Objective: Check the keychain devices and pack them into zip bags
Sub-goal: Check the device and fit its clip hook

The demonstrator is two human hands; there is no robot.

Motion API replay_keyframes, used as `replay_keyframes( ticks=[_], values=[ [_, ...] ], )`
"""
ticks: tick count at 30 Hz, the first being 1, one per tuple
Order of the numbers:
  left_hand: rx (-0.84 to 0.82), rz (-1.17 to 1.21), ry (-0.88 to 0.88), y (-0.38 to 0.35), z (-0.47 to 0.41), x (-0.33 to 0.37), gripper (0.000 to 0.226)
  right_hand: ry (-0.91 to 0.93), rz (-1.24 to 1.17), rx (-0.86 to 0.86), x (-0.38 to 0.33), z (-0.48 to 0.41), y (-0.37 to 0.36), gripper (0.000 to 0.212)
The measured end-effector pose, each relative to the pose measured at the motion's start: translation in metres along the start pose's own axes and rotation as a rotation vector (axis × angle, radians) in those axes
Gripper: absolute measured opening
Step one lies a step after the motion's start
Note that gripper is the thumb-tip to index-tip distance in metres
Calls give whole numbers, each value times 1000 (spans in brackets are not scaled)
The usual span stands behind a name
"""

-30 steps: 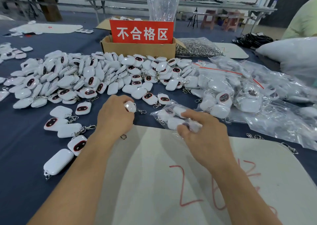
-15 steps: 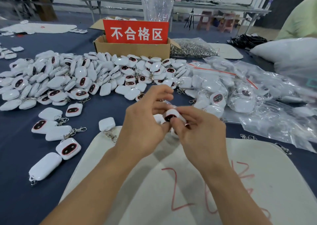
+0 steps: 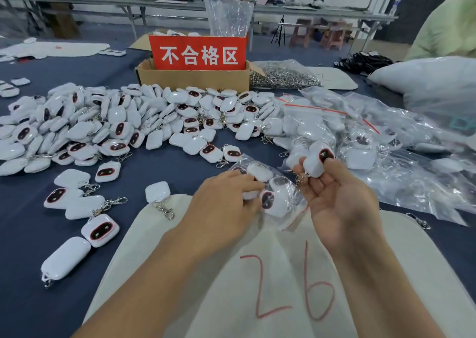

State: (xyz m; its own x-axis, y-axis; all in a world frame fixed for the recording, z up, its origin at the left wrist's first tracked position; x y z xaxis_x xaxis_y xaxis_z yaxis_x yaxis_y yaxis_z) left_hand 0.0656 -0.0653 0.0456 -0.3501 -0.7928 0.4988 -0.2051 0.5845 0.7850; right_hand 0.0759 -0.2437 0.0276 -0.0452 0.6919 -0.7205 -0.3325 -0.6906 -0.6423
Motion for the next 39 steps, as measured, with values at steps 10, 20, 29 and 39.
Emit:
replay_keyframes(
  ticks=[10, 20, 29, 39],
  values=[
    [-290, -170, 85, -24, 5, -23, 69, -67, -11, -20, 5, 0, -4, 19],
    [155, 168, 248, 19, -2, -36, 42, -161, 70, -108, 17, 5, -15, 32],
    [193, 783, 275, 17, -2, -8, 27, -94, 281, -247, 40, 20, -38, 27],
    [128, 848, 300, 6, -4, -13, 30, -76, 429, -342, 43, 17, -40, 19]
  ],
)
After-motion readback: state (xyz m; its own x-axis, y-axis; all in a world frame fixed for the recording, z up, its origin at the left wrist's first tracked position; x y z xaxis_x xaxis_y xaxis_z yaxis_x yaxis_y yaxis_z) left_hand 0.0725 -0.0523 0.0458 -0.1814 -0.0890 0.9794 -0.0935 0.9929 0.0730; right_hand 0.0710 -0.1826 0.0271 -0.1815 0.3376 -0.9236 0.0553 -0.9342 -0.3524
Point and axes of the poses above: each hand's wrist, its own z-axis away from the middle knuckle, its own y-axis out of the back of the hand, x = y × z, the point moved 10 cm from there along -z, towards the middle knuckle, and after that the axes turned 5 degrees about x, right-handed, at the moved point
